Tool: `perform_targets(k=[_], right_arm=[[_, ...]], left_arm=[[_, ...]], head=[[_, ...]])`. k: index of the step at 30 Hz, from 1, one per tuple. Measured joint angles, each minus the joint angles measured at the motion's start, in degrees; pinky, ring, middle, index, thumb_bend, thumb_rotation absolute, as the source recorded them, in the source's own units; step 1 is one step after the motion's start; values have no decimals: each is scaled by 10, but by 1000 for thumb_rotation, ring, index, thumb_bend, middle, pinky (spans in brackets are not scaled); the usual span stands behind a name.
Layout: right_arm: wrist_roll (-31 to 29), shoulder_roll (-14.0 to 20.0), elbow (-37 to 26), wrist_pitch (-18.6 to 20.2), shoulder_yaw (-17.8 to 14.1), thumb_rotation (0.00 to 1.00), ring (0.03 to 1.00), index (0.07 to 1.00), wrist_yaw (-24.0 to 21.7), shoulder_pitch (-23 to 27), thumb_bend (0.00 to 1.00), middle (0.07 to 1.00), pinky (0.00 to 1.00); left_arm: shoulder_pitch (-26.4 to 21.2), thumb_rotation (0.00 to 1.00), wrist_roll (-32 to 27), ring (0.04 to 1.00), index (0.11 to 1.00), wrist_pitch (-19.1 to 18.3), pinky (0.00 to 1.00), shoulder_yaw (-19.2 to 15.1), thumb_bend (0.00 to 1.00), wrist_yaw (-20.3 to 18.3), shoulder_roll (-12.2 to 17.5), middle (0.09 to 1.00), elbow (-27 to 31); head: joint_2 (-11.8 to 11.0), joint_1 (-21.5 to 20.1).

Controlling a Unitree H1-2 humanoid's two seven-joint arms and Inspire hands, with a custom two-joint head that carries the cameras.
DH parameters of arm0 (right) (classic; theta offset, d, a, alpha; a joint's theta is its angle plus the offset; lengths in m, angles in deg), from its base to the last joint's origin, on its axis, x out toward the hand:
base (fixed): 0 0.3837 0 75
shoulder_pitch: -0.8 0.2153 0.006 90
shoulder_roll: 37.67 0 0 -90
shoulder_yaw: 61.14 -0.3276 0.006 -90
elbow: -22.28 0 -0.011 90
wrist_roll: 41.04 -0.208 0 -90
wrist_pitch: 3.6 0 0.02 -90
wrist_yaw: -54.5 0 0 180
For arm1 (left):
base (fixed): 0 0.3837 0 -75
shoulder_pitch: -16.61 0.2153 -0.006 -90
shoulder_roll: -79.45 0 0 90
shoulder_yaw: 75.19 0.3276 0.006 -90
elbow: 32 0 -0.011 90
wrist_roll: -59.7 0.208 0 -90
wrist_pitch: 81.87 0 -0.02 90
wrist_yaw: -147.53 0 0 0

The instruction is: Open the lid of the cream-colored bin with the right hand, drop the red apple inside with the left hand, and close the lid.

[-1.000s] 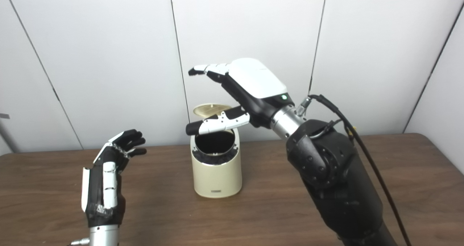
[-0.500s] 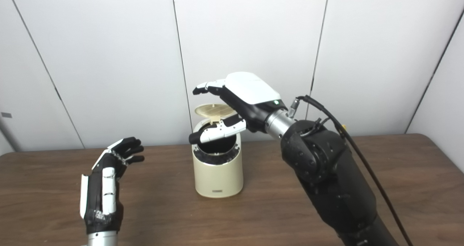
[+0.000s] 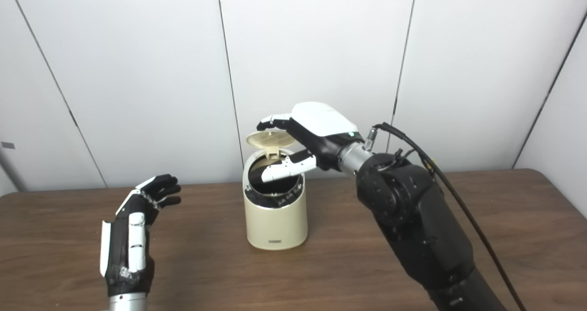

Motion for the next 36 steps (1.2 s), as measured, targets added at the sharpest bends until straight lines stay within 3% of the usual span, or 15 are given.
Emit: perform_targets(k=[6, 19, 36], right_arm=[[4, 2, -6, 8, 4, 873, 887, 840, -7, -3, 872, 863, 809], [0, 2, -55, 33, 5, 848, 873, 830, -28, -42, 849, 844, 785], [-5, 6, -63, 22, 10, 853, 853, 823, -29, -68, 843, 828, 755]], left_arm=[[1, 899, 2, 705, 722, -1, 652, -1, 450, -1, 0, 728, 1], [1, 843, 12, 691, 709, -1, 638, -1, 442, -1, -5, 713, 3], [1, 830, 18, 688, 707, -2, 629, 0, 426, 0, -25, 714, 11]], head=[[3, -1], [4, -1], [11, 12]])
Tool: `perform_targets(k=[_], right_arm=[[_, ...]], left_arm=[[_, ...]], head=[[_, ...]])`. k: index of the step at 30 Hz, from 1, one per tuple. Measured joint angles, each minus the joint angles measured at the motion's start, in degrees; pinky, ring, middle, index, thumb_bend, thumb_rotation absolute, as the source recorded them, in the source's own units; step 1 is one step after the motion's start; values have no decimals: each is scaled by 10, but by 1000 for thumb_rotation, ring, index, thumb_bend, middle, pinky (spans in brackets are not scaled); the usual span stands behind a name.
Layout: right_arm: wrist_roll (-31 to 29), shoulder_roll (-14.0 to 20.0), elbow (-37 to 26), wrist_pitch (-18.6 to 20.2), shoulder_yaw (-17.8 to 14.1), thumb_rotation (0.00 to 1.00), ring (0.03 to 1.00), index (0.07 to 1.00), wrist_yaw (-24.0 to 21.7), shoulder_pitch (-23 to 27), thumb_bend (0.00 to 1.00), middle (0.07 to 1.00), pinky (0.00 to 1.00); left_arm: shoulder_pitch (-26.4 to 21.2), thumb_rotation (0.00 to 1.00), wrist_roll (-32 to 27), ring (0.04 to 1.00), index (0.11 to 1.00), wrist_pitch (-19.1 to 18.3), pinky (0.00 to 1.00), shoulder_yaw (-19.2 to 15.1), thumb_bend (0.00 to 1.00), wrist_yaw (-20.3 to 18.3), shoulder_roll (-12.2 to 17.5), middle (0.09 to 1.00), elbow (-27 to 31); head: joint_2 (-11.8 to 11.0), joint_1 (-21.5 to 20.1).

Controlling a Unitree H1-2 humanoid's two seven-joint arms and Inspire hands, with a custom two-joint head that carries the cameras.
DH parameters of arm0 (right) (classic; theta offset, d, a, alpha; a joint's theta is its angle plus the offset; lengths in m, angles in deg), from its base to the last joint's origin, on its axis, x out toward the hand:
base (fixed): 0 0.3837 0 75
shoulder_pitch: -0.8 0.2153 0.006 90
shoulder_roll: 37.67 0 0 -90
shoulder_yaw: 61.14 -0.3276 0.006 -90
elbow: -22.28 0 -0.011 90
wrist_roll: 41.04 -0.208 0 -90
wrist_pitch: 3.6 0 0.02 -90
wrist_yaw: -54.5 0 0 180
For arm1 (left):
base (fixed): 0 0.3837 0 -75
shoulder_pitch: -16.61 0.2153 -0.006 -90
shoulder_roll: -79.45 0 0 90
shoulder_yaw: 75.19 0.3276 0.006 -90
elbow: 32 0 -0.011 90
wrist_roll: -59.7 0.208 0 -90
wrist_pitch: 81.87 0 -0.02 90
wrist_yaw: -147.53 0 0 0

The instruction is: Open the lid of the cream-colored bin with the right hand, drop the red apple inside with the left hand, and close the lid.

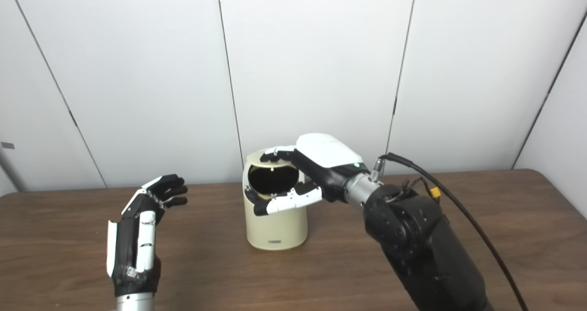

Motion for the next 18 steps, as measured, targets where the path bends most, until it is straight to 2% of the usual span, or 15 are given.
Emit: perform_targets(k=[9, 18], right_arm=[[-3, 3, 1, 2, 0, 845, 865, 840, -10, -1, 853, 843, 772], [0, 3, 19, 9, 10, 851, 852, 834, -17, -11, 870, 841, 773]], left_arm=[[3, 856, 8, 704, 720, -29, 629, 1, 412, 0, -7, 729, 41], [6, 833, 13, 699, 723, -49, 615, 1, 408, 1, -20, 729, 58]], head=[[13, 8], [25, 13]])
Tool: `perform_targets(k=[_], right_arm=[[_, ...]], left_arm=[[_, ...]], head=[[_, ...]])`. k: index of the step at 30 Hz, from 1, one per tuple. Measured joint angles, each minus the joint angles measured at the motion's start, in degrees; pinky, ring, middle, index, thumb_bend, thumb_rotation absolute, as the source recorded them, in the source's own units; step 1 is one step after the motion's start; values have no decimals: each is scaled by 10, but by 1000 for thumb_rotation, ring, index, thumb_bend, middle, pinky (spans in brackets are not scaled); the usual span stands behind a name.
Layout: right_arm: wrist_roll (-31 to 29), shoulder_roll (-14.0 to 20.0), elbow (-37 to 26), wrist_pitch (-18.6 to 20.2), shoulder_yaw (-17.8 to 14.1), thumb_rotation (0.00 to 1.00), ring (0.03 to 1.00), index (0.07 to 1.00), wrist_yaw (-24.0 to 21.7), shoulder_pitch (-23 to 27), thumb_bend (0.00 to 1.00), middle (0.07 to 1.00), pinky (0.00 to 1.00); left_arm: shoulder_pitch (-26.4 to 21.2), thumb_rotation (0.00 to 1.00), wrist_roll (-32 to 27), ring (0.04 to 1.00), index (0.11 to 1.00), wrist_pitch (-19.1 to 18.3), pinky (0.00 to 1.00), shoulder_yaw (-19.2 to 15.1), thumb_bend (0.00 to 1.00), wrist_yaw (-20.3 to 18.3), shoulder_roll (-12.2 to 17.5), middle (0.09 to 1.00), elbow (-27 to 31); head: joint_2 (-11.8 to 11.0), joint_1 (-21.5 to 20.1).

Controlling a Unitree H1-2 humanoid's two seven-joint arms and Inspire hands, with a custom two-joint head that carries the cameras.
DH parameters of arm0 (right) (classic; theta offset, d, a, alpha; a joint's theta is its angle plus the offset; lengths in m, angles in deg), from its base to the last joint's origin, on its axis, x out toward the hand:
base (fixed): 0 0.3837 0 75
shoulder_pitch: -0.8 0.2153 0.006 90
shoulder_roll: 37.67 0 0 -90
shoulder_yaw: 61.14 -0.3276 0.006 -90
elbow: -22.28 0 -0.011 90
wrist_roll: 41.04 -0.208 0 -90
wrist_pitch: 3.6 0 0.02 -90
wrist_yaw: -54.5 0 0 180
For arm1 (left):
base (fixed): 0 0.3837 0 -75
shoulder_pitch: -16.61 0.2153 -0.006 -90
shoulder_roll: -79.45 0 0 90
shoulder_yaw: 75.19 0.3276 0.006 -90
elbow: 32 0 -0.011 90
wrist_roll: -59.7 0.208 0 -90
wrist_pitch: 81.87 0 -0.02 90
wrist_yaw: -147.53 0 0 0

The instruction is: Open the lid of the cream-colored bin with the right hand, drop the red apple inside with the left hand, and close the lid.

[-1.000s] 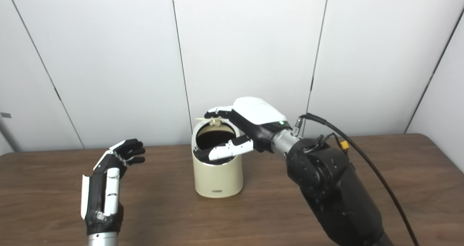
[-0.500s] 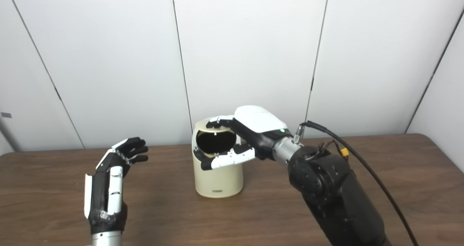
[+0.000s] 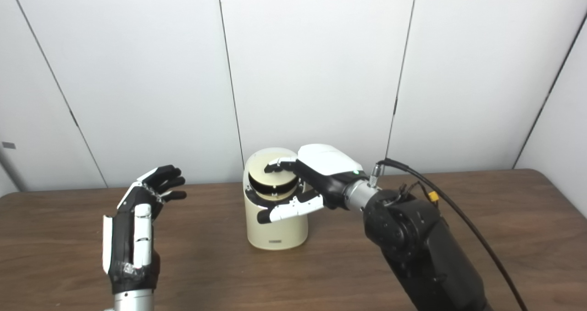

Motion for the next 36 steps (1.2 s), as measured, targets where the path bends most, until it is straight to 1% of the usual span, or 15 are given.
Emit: perform_targets(k=[7, 15, 17, 21, 24, 27, 30, 33, 36], right_arm=[[0, -1, 0, -1, 5, 802, 852, 826, 0, -4, 859, 838, 789], [10, -3, 3, -1, 13, 815, 851, 825, 4, -5, 873, 843, 788], [12, -3, 6, -5, 16, 819, 849, 821, 8, -5, 874, 833, 810], [13, -2, 14, -25, 23, 814, 845, 810, 21, -5, 867, 822, 808], [19, -2, 15, -32, 31, 806, 850, 821, 26, -8, 880, 831, 813], [27, -2, 15, -35, 36, 829, 860, 832, 30, -14, 887, 840, 822], [55, -1, 15, -38, 49, 875, 867, 833, 33, -19, 907, 847, 832], [101, 3, 15, -54, 73, 875, 861, 824, 36, -19, 906, 842, 825], [140, 7, 16, -67, 87, 859, 862, 820, 40, -20, 907, 840, 838]], left_arm=[[0, 841, 3, 698, 724, -5, 620, 0, 401, 0, -1, 727, 4], [0, 830, 3, 702, 728, -12, 622, -2, 415, 0, -1, 731, 17], [0, 835, 3, 701, 726, -12, 620, -3, 414, 1, -1, 729, 17], [0, 838, 3, 702, 726, -12, 621, -5, 415, 1, -1, 730, 17], [0, 831, 3, 702, 728, -12, 619, -5, 425, 1, 0, 731, 16], [0, 834, 3, 703, 731, -12, 626, -5, 439, 0, 0, 733, 16], [0, 819, 4, 704, 727, -11, 636, -5, 431, 0, 1, 730, 16], [0, 812, 9, 707, 728, -11, 638, -3, 428, 0, 2, 730, 17], [0, 816, 12, 709, 729, -11, 644, -1, 443, 0, 2, 732, 17]], head=[[4, 4], [4, 2], [4, 0], [3, -1], [4, -1], [3, -3], [4, -3], [4, -3], [4, -3]])
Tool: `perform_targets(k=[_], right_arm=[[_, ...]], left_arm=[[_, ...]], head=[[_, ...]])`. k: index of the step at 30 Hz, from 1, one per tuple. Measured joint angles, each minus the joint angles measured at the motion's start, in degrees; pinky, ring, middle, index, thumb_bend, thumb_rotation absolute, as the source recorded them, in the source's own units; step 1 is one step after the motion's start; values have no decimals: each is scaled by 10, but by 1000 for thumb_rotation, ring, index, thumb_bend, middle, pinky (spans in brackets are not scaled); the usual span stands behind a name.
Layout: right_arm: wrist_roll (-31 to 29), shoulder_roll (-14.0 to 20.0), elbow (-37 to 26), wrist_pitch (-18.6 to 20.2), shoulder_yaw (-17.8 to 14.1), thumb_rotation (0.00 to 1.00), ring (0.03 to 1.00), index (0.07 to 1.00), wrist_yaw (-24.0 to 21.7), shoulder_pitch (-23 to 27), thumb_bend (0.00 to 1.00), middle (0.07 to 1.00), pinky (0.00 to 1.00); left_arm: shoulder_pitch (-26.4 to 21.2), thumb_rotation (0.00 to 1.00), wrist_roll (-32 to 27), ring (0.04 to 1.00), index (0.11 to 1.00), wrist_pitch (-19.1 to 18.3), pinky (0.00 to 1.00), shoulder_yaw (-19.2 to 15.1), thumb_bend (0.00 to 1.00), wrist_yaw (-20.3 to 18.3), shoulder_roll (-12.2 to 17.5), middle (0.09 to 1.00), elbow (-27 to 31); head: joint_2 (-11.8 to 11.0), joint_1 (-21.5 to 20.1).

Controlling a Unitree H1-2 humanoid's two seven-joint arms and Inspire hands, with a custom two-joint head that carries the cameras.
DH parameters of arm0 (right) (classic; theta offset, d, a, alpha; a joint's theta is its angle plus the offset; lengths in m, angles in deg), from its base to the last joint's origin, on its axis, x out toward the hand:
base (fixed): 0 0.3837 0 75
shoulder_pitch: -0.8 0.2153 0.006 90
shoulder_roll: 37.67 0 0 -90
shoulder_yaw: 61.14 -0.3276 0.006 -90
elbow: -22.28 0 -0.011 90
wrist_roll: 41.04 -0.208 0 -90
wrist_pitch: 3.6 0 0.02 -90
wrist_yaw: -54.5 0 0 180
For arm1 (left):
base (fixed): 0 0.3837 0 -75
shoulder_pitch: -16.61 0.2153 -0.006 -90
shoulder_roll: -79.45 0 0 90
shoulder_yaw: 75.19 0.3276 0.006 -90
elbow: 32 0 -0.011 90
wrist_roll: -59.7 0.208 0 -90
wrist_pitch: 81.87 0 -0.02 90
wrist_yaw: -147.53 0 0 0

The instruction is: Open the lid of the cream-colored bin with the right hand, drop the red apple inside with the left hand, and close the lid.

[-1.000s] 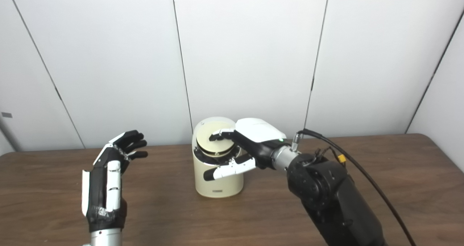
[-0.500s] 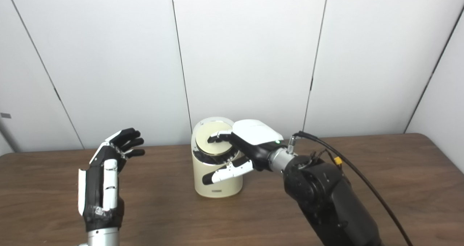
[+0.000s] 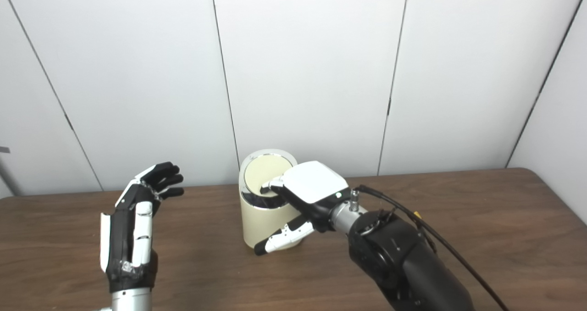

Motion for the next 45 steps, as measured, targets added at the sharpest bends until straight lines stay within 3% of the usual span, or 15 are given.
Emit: perform_targets(k=[15, 21, 26, 32, 38, 42, 45], right_arm=[[44, -4, 1, -20, 11, 837, 857, 825, 0, -1, 910, 842, 843], [34, -11, 3, -24, -5, 850, 859, 820, 5, -9, 906, 839, 835], [-4, -17, 3, -49, -38, 752, 877, 844, 64, -41, 860, 858, 840], [-45, -35, 0, -80, -67, 718, 934, 894, 131, -77, 780, 903, 922], [-50, -37, -13, -94, -79, 694, 938, 902, 156, -84, 783, 919, 925], [-66, -40, -10, -106, -91, 619, 944, 923, 185, -104, 721, 934, 918], [-101, -55, -2, -118, -117, 622, 931, 935, 224, -128, 664, 932, 884]], left_arm=[[0, 823, -1, 708, 731, 0, 640, -2, 455, 0, 4, 733, 0], [0, 822, -3, 706, 731, 0, 641, -2, 454, 0, 4, 731, 0], [0, 823, -4, 704, 731, 1, 633, -4, 467, 0, 5, 730, 0], [-1, 822, -3, 703, 736, 1, 627, -4, 461, 0, 6, 733, -1], [-2, 820, -2, 711, 739, 4, 628, -4, 460, 0, 7, 738, -7], [-2, 817, -2, 708, 739, 6, 624, -4, 453, 0, 8, 737, -8], [-2, 809, -2, 704, 736, 9, 621, -4, 437, 0, 9, 735, -11]], head=[[4, -4], [1, -7], [-4, -9], [-6, -11], [-8, -9], [-11, -11], [-14, -7]])
